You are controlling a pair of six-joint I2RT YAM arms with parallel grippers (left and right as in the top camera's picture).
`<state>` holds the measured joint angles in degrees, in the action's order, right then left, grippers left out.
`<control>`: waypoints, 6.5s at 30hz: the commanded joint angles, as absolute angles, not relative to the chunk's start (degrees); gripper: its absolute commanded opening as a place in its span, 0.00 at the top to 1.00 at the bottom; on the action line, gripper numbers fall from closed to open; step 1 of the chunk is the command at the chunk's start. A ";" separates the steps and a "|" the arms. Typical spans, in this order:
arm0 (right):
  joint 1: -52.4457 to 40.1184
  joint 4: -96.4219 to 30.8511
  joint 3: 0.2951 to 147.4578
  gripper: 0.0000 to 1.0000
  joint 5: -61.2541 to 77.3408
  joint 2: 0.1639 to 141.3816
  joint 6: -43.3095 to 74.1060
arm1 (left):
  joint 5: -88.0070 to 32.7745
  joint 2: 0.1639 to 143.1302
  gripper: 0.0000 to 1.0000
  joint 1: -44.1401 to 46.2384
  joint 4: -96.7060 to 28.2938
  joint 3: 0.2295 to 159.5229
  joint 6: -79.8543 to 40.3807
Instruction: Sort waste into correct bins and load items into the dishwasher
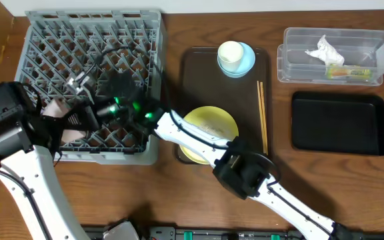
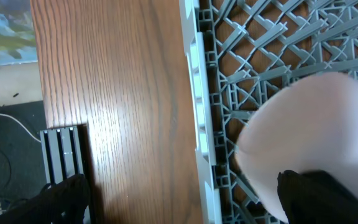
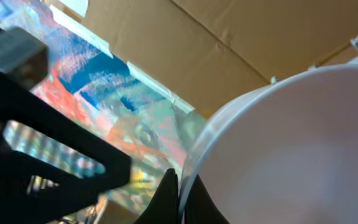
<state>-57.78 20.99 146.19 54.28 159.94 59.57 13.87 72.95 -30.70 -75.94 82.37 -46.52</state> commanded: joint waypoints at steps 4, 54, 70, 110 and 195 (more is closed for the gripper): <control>-56.77 21.45 146.87 0.99 53.89 163.87 61.80 | 14.39 72.58 0.02 -30.96 -76.07 82.96 -46.83; -24.71 -77.08 179.06 0.55 0.64 157.75 26.87 | 14.39 72.58 0.02 -30.96 -76.05 82.96 -46.83; -27.57 -70.78 166.23 0.61 -3.18 157.86 24.10 | 14.39 72.58 0.02 -30.96 -76.07 82.94 -46.83; -34.68 -71.16 164.03 0.62 -14.83 157.62 23.77 | 14.39 72.58 0.02 -30.96 -76.05 82.94 -46.83; -44.51 19.59 161.45 0.99 45.82 173.40 69.14 | 14.39 72.58 0.02 -30.96 -76.07 82.96 -46.83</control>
